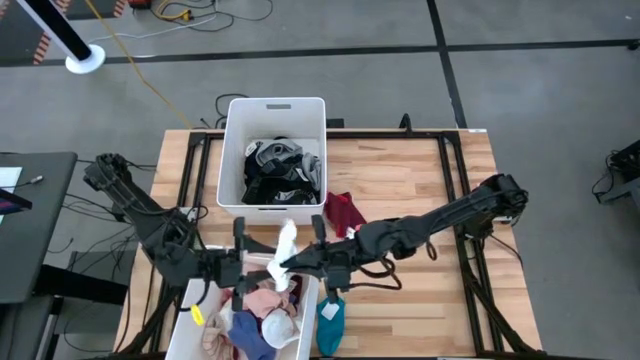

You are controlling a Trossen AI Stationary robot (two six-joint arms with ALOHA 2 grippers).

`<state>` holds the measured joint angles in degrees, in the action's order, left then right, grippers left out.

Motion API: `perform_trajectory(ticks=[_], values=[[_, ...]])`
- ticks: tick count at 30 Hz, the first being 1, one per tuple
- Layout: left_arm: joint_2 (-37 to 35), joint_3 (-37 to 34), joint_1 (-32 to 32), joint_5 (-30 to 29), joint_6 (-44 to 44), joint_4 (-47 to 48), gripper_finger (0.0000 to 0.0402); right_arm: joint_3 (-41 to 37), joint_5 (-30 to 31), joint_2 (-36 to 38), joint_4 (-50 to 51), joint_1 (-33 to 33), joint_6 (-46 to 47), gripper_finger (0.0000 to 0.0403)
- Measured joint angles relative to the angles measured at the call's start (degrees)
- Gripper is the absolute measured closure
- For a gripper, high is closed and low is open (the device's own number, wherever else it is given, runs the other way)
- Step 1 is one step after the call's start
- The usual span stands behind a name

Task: Sort clothes
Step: Put the white towel into the bottom white laundry bin

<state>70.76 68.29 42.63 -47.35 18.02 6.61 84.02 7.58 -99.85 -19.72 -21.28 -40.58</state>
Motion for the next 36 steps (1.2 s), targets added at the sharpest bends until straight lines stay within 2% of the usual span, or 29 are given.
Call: perform_trajectory(ticks=[4, 12, 17, 24, 31, 36], values=[[0.19, 0.02, 0.15, -2.57, -0.29, 0.16, 0.0212, 0.05, 0.01, 0.43, 0.76, -0.11, 0.50, 0.0390], [0.61, 0.02, -0.17, -2.84, 0.92, 0.05, 0.0218, 0.05, -0.01, 0.47, 2.33, -0.08, 2.76, 0.0390], [0.64, 0.02, -0.74, -2.49, 1.25, 0.39, 0.0268, 0.05, -0.01, 0.49, 2.53, -0.02, 2.76, 0.0390], [0.64, 0.02, -0.85, 0.28, 3.82, 0.59, 0.0386, 0.05, -0.18, 0.56, 4.19, -0.04, 3.08, 0.0390], [0.64, 0.02, 0.25, 0.14, 5.56, 0.96, 0.0398, 0.05, -0.18, 0.56, 8.20, -0.34, 4.59, 0.0371], [0.64, 0.02, 2.64, -3.04, 6.21, 2.02, 0.0399, 0.04, -0.09, 0.56, 10.79, -0.85, 5.42, 0.0345]])
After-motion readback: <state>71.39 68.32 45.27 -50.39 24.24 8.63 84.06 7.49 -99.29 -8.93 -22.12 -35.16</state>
